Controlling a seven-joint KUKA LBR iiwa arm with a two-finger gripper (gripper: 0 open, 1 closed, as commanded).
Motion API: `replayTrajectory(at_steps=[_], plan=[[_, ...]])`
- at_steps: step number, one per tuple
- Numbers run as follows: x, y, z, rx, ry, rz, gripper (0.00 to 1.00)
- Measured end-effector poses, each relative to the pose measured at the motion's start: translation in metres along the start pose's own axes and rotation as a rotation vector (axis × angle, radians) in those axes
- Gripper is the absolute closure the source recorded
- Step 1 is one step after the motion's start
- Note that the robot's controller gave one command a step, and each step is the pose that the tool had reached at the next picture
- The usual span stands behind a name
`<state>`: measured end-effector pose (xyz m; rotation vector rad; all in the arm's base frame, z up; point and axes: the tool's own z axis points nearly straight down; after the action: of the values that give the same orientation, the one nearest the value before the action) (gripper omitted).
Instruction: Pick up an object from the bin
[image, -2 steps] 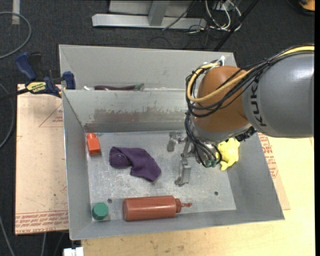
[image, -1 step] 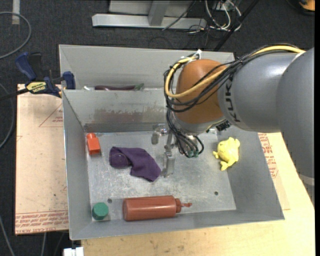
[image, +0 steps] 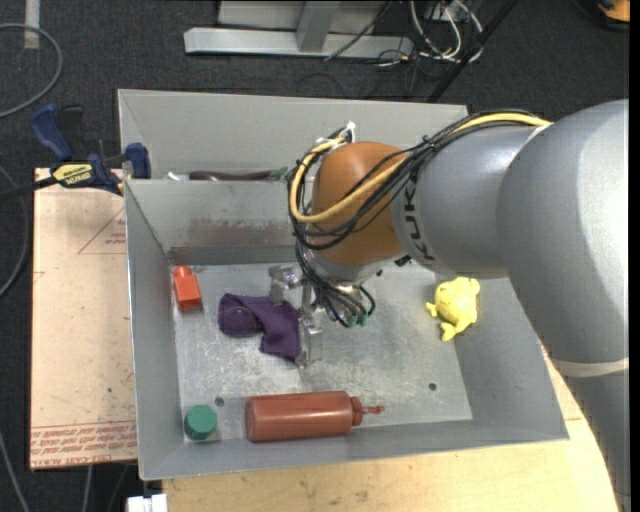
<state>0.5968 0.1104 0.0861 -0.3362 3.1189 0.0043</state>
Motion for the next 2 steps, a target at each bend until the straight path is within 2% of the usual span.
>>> replayTrajectory(at_steps=[1, 2], plan=[[-0.0324, 0.0299, 0.0096, 0.001, -0.008, 0.078, 1.00], [-0.0324, 0.0299, 0.0096, 0.001, -0.008, 0.078, 1.00]])
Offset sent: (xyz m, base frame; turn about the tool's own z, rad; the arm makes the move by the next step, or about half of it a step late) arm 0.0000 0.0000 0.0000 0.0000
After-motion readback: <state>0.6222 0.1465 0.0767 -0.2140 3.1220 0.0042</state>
